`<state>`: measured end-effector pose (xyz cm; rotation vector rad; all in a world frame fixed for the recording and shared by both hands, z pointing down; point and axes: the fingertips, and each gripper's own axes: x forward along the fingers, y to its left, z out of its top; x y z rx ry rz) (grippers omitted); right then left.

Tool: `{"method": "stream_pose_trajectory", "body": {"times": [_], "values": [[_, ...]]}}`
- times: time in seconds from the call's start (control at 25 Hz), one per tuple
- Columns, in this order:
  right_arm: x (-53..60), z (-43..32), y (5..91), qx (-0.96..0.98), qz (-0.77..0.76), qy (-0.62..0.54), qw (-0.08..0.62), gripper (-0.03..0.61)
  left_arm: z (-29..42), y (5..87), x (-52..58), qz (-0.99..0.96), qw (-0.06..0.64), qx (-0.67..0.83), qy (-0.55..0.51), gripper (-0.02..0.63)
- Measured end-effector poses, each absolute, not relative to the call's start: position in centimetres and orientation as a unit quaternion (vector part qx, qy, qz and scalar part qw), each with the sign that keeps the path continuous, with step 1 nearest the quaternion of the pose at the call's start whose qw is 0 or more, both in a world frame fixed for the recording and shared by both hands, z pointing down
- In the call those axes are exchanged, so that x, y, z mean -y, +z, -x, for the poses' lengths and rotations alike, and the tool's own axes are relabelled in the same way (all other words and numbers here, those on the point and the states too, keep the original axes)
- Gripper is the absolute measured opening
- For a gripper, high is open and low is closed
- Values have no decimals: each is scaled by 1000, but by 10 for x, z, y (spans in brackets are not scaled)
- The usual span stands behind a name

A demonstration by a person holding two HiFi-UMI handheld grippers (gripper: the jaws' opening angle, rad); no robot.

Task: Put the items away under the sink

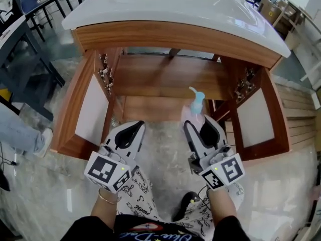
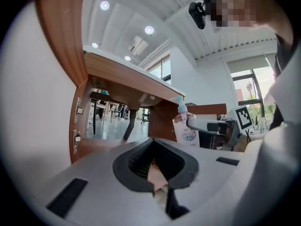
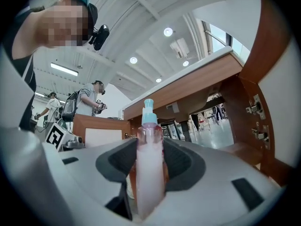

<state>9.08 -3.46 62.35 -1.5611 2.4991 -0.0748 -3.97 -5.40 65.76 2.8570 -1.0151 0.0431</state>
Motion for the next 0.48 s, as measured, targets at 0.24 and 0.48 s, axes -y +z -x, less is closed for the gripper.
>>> {"method": "stream_pose_trajectory", "body": {"times": [0.24,0.48], "values": [[33,-79,623,-838,534,-24,106,184,51,665,53,-944,51,325,19,8],[28,-75,601,-832,546,-2,97,184,52,663,45,-955,66,289,0,8]]}}
